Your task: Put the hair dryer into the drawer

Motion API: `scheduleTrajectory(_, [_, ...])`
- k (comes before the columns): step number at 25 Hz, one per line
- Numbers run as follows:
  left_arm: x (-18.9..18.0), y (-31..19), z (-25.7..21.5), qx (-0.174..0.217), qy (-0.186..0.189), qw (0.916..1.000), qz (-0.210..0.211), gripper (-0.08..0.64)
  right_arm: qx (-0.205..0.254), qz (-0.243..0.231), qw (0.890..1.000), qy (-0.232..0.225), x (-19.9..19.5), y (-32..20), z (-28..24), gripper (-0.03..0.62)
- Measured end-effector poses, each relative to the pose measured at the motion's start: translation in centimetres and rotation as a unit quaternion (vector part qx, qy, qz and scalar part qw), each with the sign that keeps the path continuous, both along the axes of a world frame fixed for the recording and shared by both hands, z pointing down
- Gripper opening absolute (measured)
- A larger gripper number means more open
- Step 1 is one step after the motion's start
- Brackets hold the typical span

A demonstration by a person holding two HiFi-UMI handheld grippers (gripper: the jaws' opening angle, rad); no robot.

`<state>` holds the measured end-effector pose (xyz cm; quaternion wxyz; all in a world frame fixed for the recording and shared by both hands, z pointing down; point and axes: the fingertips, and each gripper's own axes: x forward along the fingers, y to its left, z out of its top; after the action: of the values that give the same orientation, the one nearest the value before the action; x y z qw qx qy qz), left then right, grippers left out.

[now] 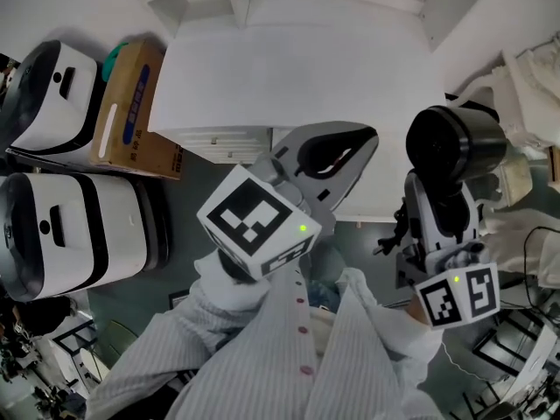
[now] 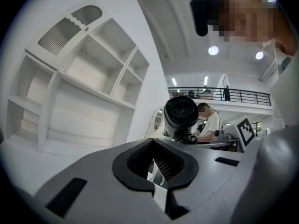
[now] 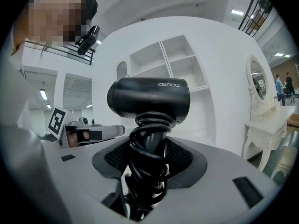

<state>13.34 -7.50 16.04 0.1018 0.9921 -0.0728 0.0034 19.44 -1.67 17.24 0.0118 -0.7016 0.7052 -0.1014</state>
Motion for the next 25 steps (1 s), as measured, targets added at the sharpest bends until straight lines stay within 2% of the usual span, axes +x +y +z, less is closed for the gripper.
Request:
scheduleTrajectory(5, [3.0, -2.2, 0.2, -0.002, -0.005, 0.9988, -0.048, 0.009, -0.003, -0.052, 0.999, -0.004, 3.6, -3.2, 0.2, 0.215])
scheduleTrajectory(13, [4.3, -5.3, 1.0, -0.007, -0.016, 0.9916, -0.128, 0.009, -0.013, -0.133, 0.991, -0.011, 5.9, -7.3, 1.1, 0.215])
scheduleTrajectory(25, [3.4, -6.1, 0.8, 0.001, -0.023, 0.99, -0.139, 0.009, -0.013, -0.147, 0.989, -0.019, 5.1, -8.3, 1.3, 0.215])
